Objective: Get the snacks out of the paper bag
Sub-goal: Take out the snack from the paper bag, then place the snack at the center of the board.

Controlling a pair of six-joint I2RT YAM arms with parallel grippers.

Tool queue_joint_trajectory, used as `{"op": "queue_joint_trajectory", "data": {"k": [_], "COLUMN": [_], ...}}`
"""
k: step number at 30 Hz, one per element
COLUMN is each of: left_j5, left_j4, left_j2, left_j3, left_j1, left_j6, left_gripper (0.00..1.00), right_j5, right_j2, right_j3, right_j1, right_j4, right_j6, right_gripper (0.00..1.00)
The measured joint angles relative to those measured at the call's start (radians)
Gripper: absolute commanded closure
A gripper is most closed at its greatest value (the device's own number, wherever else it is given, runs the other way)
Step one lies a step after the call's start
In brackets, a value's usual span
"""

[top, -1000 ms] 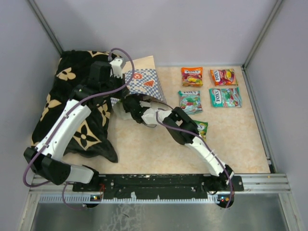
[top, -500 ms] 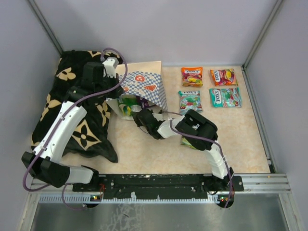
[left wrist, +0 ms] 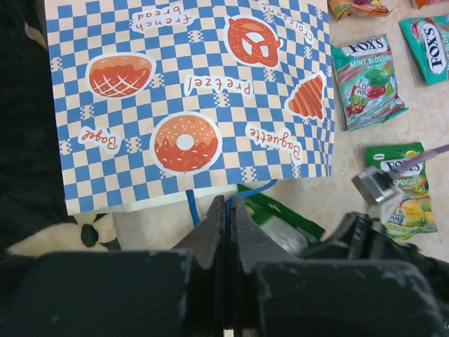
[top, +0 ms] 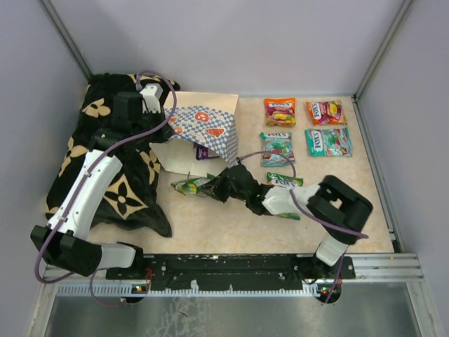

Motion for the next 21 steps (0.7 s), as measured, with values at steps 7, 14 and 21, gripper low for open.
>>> {"op": "queue_joint_trajectory", "data": {"k": [7, 14, 21], "left_j5": [-0.020, -0.060, -0.050], "left_j4": [0.031, 0.084, 0.150], "left_j2": [0.001, 0.001, 0.024], "left_j3": [-0.002, -0.021, -0.045], "left_j1": [0.000, 0.000, 0.003], "left_j6": [-0.011, -0.013, -0.026], "left_gripper": [1.00, 1.00, 1.00], "right_j5": [-0.164, -0.008, 0.403], "right_j2": [-0.311, -0.444, -0.451], "right_j3": [0.100, 0.351, 0.566], "right_j1": [0.000, 0.003, -0.007], "right_j4": [-0.500, -1.227, -1.798], "right_j6": [-0.505, -0.932, -1.008], "right_gripper": [1.00, 1.00, 1.00]}}
